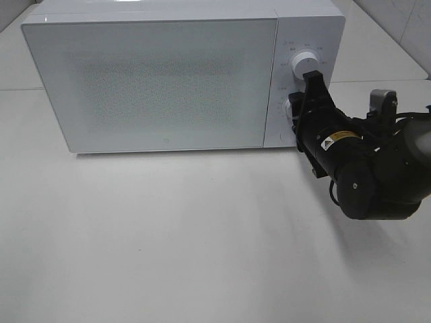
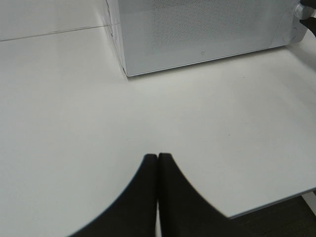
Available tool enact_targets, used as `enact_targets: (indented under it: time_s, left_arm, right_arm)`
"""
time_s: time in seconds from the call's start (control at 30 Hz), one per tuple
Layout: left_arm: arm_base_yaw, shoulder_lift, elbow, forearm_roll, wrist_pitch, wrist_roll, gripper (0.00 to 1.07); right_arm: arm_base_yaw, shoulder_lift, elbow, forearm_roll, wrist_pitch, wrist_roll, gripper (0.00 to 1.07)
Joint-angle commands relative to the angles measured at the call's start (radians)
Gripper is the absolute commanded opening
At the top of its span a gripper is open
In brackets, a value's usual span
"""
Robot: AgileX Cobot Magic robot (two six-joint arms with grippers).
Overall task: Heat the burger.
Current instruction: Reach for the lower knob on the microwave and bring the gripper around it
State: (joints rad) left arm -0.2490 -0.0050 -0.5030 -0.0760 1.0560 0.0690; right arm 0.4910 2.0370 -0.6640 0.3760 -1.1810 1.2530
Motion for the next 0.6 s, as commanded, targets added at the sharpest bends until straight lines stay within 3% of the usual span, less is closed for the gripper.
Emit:
enact_targets:
  time_s: [0.03, 0.33, 0.4, 0.43, 0.47, 0.5, 0.53, 0.57, 0.6]
  left_arm:
    - [0.002, -0.019, 0.002, -0.004, -0.016, -0.008, 0.00]
    - [0.002, -0.019, 0.002, -0.004, -0.016, -0.008, 0.00]
    - [0.002, -0.019, 0.002, -0.004, -0.016, -0.008, 0.00]
    - [0.002, -0.019, 0.002, -0.004, -0.016, -0.008, 0.00]
    - [0.002, -0.019, 0.002, -0.004, -0.016, -0.008, 0.00]
    - [0.002, -0.019, 0.002, -0.004, -0.016, -0.008, 0.00]
    - [0.002, -0.019, 0.002, -0.004, -0.016, -0.008, 0.00]
    - [0.002, -0.019, 0.002, -0.004, -0.016, -0.008, 0.00]
    - [0.002, -0.019, 0.002, -0.004, -0.016, -0.008, 0.00]
  right_arm:
    - [-0.006, -0.008, -0.017, 0.006, -0.135, 0.159, 0.00]
    - [-0.006, -0.008, -0.017, 0.006, -0.135, 0.166, 0.02]
    - [-0.006, -0.008, -0.017, 0.006, -0.135, 0.159, 0.13]
    - [-0.006, -0.008, -0.017, 0.006, -0.135, 0.159, 0.13]
    - [-0.006, -0.008, -0.017, 0.007, -0.134, 0.159, 0.25]
    - [-0.006, -0.008, -0.017, 0.007, -0.134, 0.159, 0.25]
    - [-0.006, -0.008, -0.017, 0.010, -0.134, 0.156, 0.39]
    - [-0.006, -0.008, -0.016, 0.013, -0.134, 0.152, 0.44]
    - [-0.006, -0.008, -0.016, 0.013, -0.134, 0.152, 0.44]
